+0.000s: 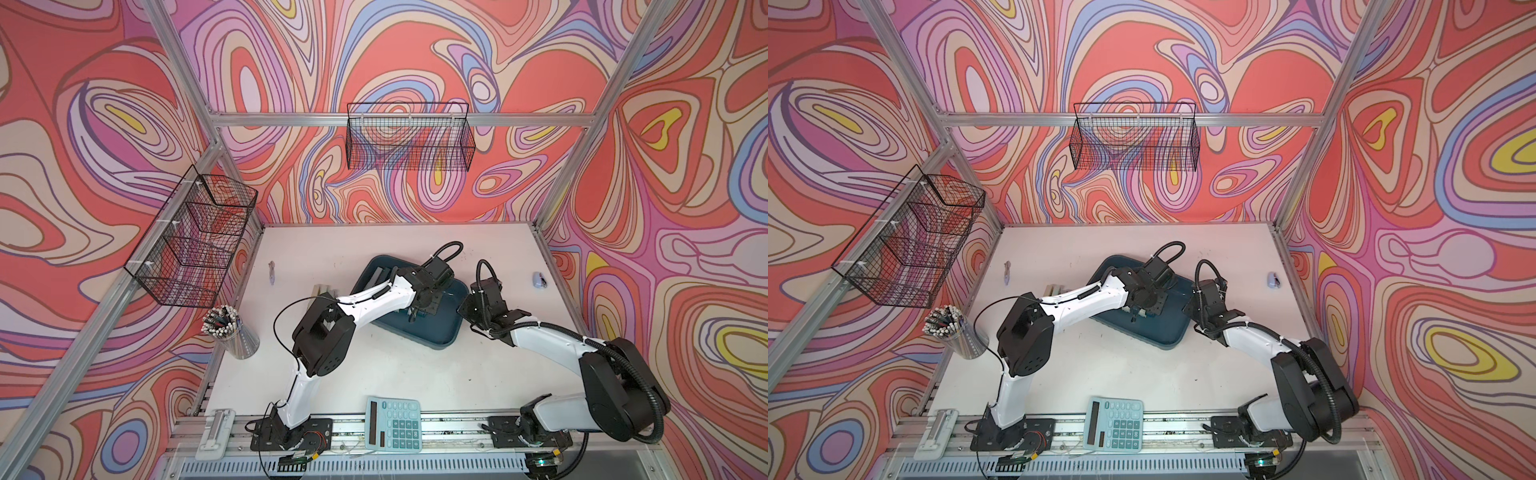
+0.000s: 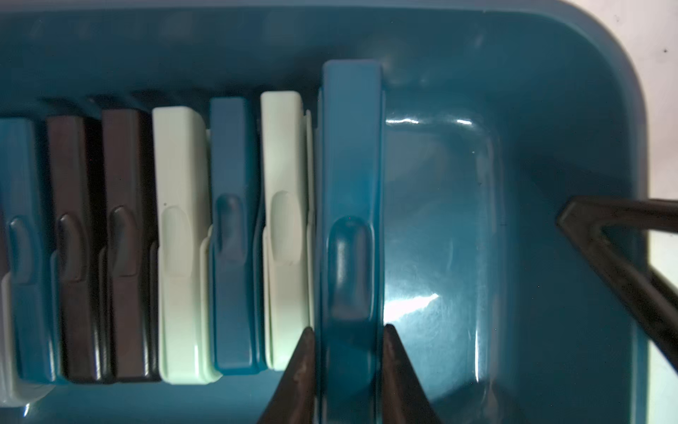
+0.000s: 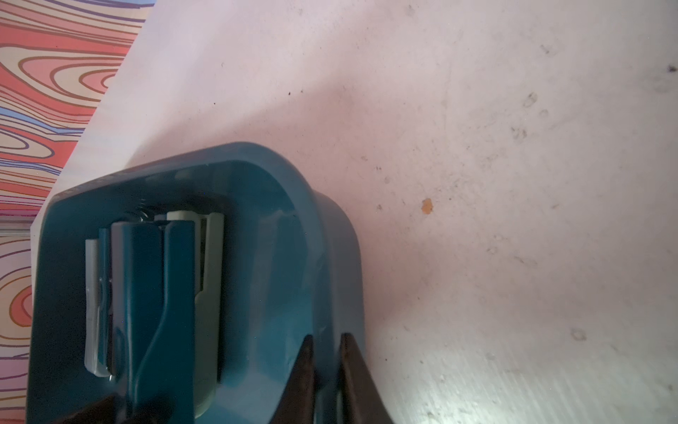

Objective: Put the pruning pliers into the storage box
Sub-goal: Place the pruning pliers in the storage box.

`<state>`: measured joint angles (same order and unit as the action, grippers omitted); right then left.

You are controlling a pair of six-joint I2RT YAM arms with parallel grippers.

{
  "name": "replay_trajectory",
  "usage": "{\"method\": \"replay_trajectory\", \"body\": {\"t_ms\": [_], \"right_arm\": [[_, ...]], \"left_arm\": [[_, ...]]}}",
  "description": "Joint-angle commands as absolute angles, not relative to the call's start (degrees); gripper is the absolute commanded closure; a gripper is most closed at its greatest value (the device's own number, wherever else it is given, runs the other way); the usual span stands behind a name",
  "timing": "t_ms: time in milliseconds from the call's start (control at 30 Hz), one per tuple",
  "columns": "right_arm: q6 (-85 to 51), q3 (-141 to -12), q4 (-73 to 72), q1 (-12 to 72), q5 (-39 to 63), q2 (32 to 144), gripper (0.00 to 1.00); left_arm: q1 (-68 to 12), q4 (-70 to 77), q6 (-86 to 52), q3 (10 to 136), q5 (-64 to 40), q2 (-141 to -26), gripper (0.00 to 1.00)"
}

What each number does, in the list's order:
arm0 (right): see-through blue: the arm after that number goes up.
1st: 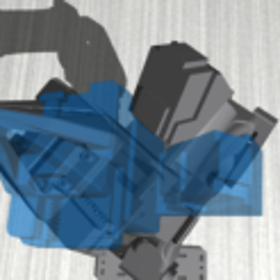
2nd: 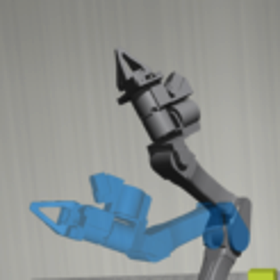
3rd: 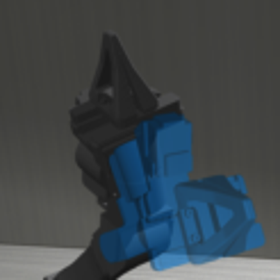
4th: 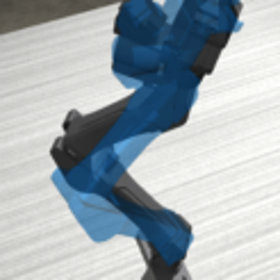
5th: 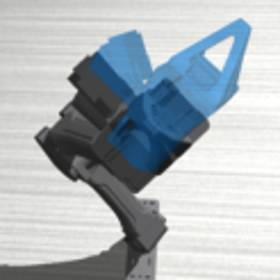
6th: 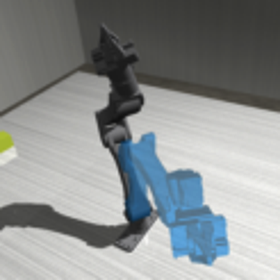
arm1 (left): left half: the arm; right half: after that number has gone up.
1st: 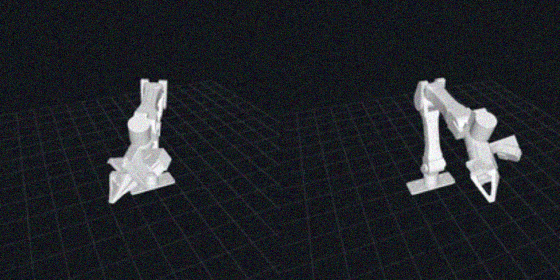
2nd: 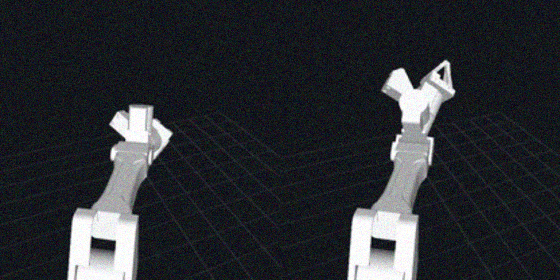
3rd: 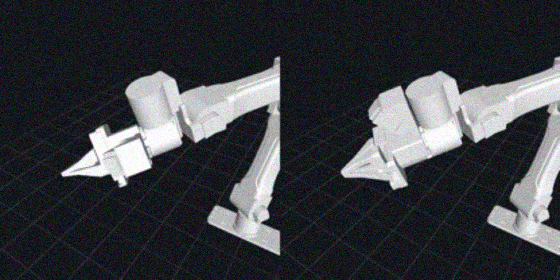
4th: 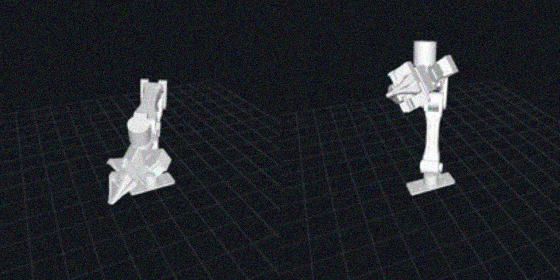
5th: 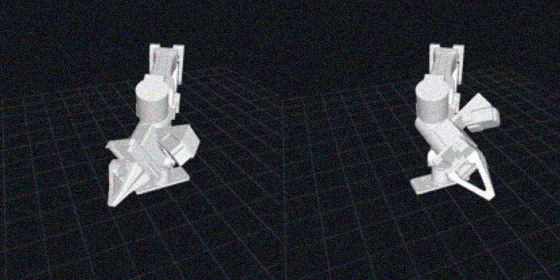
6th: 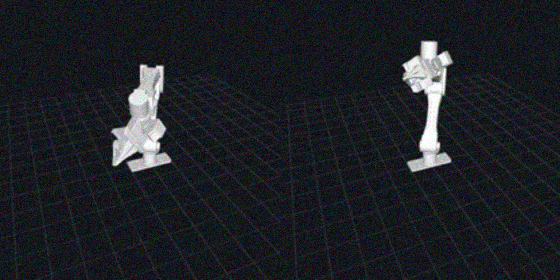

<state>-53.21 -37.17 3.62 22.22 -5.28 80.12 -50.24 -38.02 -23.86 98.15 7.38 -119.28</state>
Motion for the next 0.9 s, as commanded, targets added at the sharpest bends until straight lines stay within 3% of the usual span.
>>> {"method": "replay_trajectory", "body": {"t_ms": [0,867], "right_arm": [[-54.8,-37.2,0.1,22.5,-5.3,78.9,0.87],[-55.5,-36.7,-0.1,22.5,-4.9,79.3,0.86]], "left_arm": [[-51.0,-39.5,-24.5,101.0,8.7,-120.3,0.94],[-51.0,-38.7,-24.1,102.9,12.9,-126.5,0.88]]}}
